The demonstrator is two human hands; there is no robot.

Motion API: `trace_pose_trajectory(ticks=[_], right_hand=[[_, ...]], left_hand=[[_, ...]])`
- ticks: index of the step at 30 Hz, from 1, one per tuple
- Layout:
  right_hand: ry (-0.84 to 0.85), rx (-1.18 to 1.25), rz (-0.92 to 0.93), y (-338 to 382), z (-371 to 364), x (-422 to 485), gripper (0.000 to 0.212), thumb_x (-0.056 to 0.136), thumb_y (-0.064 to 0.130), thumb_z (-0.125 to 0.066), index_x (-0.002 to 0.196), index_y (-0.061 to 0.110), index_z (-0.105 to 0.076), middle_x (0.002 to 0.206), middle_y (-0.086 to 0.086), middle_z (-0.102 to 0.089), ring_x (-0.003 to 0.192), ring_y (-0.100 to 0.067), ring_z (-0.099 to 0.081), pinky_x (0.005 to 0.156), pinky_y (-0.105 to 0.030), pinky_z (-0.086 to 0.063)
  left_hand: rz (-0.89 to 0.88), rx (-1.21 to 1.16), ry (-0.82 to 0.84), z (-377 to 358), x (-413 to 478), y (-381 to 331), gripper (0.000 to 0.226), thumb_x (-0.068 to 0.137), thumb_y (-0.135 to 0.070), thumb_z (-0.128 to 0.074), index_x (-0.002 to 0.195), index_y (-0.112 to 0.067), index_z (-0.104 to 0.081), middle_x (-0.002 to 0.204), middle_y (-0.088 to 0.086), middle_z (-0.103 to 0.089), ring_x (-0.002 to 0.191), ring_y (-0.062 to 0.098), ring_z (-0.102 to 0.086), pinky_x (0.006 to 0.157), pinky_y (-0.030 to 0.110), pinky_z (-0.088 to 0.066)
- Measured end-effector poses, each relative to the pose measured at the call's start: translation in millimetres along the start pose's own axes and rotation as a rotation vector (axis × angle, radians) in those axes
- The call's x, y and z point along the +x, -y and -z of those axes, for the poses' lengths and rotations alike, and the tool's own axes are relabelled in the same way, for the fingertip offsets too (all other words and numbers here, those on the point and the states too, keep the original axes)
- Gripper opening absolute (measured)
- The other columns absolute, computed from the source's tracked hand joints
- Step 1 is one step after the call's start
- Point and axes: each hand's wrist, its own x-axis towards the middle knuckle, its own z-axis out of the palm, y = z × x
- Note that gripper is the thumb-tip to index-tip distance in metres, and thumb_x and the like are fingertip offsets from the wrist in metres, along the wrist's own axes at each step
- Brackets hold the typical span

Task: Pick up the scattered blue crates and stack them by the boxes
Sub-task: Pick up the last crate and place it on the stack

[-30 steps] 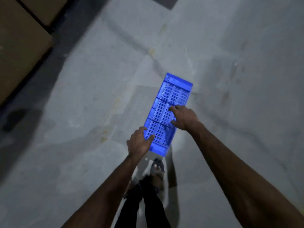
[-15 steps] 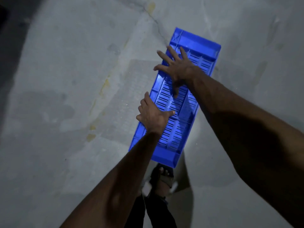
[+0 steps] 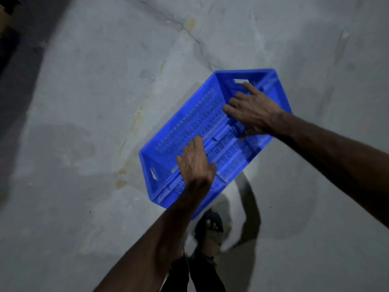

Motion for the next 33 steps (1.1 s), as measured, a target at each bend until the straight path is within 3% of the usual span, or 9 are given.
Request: trace_pose_trajectory(ticks=[4, 8, 15, 21, 25, 26, 28, 31, 33], right_hand=[[-0.030, 0.154, -0.090, 53.0, -33.7, -29.3, 0.064, 0.064, 0.061, -0.083, 0.100, 0.016, -0.058, 0.083, -0.008, -0.067, 0.079, -0.029, -0.067, 0.080, -0.042, -0.043], [0.050, 0.240, -0.158, 124.9, -71.4, -23.4, 0.055, 0.066, 0.054, -0.085, 0.099, 0.018, -0.061, 0.081, -0.004, -0.069, 0.070, -0.025, -0.070, 0.073, -0.038, -0.046], [-0.014, 0.322, -0.217, 225.4, -147.5, -30.7, 0.039, 0.064, 0.031, -0.083, 0.091, 0.018, -0.058, 0.070, -0.003, -0.062, 0.058, -0.026, -0.064, 0.059, -0.035, -0.048], [-0.204, 0.326, -0.203, 285.1, -188.6, -31.0, 0.034, 0.074, 0.020, -0.039, 0.106, 0.012, -0.047, 0.075, -0.006, -0.063, 0.055, -0.028, -0.061, 0.053, -0.033, -0.046], [-0.151, 0.354, -0.287, 301.9, -197.3, -28.7, 0.036, 0.075, 0.022, -0.045, 0.110, 0.012, -0.046, 0.085, -0.010, -0.064, 0.066, -0.031, -0.063, 0.056, -0.038, -0.049], [-0.128, 0.366, -0.288, 300.1, -198.8, -29.7, 0.037, 0.077, 0.028, -0.056, 0.110, 0.014, -0.045, 0.086, -0.009, -0.064, 0.068, -0.031, -0.064, 0.057, -0.039, -0.050], [-0.047, 0.468, -0.294, 290.2, -191.7, -32.1, 0.064, 0.070, 0.058, -0.076, 0.111, 0.018, -0.047, 0.089, -0.005, -0.065, 0.074, -0.030, -0.065, 0.059, -0.039, -0.051], [-0.081, 0.634, -0.422, 263.5, -167.0, -38.1, 0.084, 0.073, 0.085, -0.057, 0.126, 0.020, -0.056, 0.108, -0.001, -0.067, 0.097, -0.027, -0.064, 0.071, -0.041, -0.054], [-0.174, 0.782, -0.613, 238.4, -155.8, -44.7, 0.083, 0.082, 0.080, -0.054, 0.136, 0.017, -0.053, 0.127, -0.003, -0.062, 0.115, -0.026, -0.058, 0.087, -0.044, -0.053]], left_hand=[[-0.264, 0.270, 0.021, 9.3, 0.9, 41.4, 0.047, 0.072, -0.021, -0.076, 0.114, -0.020, -0.056, 0.106, 0.006, -0.063, 0.101, 0.036, -0.061, 0.082, 0.043, -0.045], [-0.380, 0.519, 0.047, 1.5, 14.1, 81.9, 0.050, 0.056, -0.019, -0.083, 0.100, -0.021, -0.060, 0.094, 0.004, -0.064, 0.085, 0.033, -0.062, 0.072, 0.040, -0.048], [-0.524, 0.587, 0.159, -57.2, 3.7, 141.3, 0.036, 0.056, -0.011, -0.085, 0.084, -0.019, -0.064, 0.079, 0.002, -0.063, 0.070, 0.031, -0.064, 0.048, 0.033, -0.049], [-0.508, 0.637, 0.161, -97.6, -21.0, 185.8, 0.035, 0.063, -0.009, -0.073, 0.097, -0.017, -0.069, 0.090, 0.005, -0.065, 0.083, 0.035, -0.064, 0.059, 0.040, -0.052], [-0.451, 0.607, 0.226, -105.4, -27.1, 191.7, 0.037, 0.072, -0.013, -0.060, 0.108, -0.021, -0.069, 0.103, 0.004, -0.066, 0.096, 0.033, -0.062, 0.076, 0.044, -0.052], [-0.420, 0.557, 0.265, -106.0, -25.4, 191.0, 0.040, 0.074, -0.015, -0.065, 0.114, -0.023, -0.068, 0.109, 0.002, -0.066, 0.103, 0.032, -0.061, 0.083, 0.044, -0.050], [-0.373, 0.413, 0.313, -105.7, -19.2, 191.7, 0.041, 0.082, -0.039, -0.070, 0.120, -0.026, -0.067, 0.117, -0.002, -0.066, 0.114, 0.029, -0.057, 0.092, 0.044, -0.045], [-0.414, 0.197, 0.181, -89.4, -8.9, 188.0, 0.070, 0.077, -0.083, -0.055, 0.123, -0.031, -0.067, 0.123, -0.009, -0.067, 0.116, 0.021, -0.058, 0.094, 0.043, -0.043], [-0.405, 0.040, 0.005, -73.0, 5.4, 186.4, 0.069, 0.083, -0.079, -0.058, 0.130, -0.028, -0.064, 0.132, -0.003, -0.065, 0.123, 0.022, -0.057, 0.099, 0.044, -0.045]])
